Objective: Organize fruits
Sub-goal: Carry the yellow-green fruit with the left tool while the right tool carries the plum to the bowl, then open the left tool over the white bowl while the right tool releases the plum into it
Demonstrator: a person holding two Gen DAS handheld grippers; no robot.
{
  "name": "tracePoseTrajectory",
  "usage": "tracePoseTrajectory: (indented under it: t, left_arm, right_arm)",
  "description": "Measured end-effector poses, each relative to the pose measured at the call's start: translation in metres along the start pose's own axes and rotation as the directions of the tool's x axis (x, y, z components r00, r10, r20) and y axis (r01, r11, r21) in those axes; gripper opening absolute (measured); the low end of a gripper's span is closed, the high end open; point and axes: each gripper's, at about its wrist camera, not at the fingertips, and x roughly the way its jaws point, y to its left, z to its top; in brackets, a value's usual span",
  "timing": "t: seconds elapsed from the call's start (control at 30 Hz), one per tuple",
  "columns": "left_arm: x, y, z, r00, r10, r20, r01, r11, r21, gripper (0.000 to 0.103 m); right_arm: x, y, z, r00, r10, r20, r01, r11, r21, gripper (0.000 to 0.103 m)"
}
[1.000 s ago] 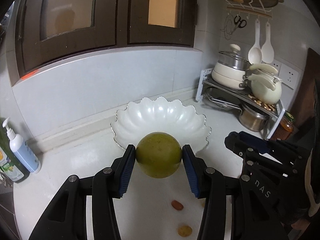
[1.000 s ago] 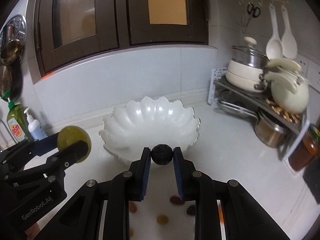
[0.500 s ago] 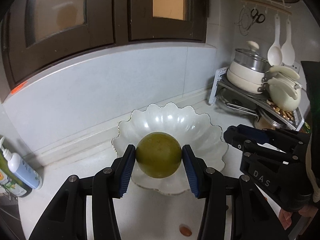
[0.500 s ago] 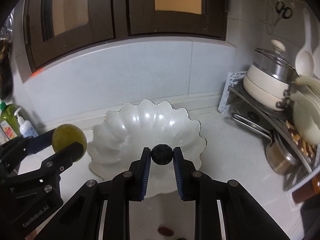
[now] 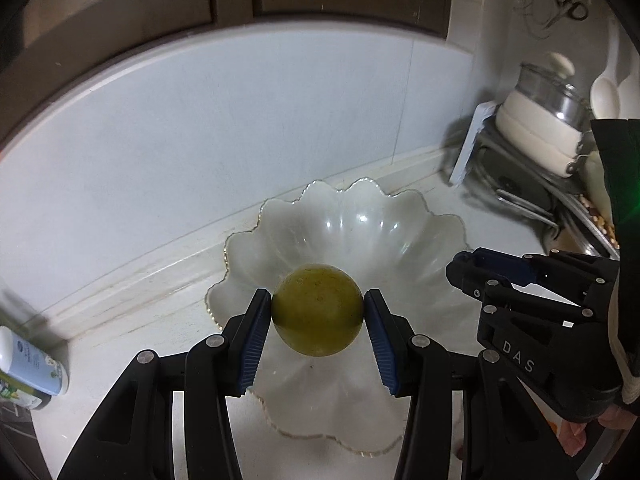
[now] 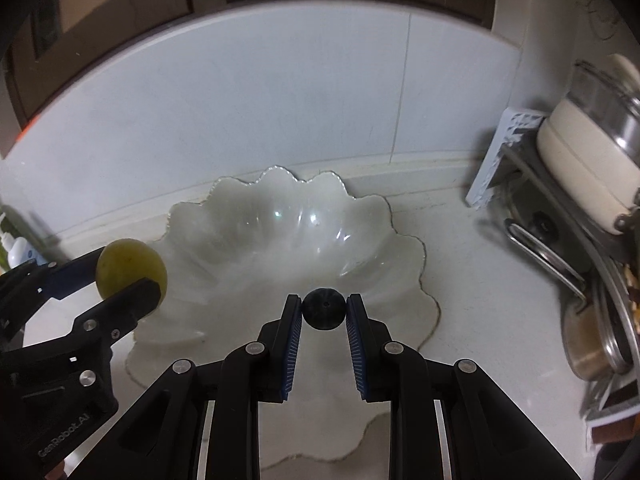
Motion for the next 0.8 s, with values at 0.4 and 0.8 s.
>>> tracePoseTrajectory:
  t: [0.4,0.8]
  left_arm:
    - [0.070,0.004,0.019,0.985,-0.025,-0.169,0.020,0.999,-0.032,0.047]
    - [0.100,0.005,0.019,0.968,-0.013,-0.250,0.005,1.000,-0.031,0.048]
  right_arm:
    - [0.057,-0.013,0.016,0.990,-0.005,-0.144,0.003,1.000,-0.012,0.024]
    - [0.088,-0.017,0.014,0.975,0.010,-0.222,-0.012,1.000,-0.011,0.024]
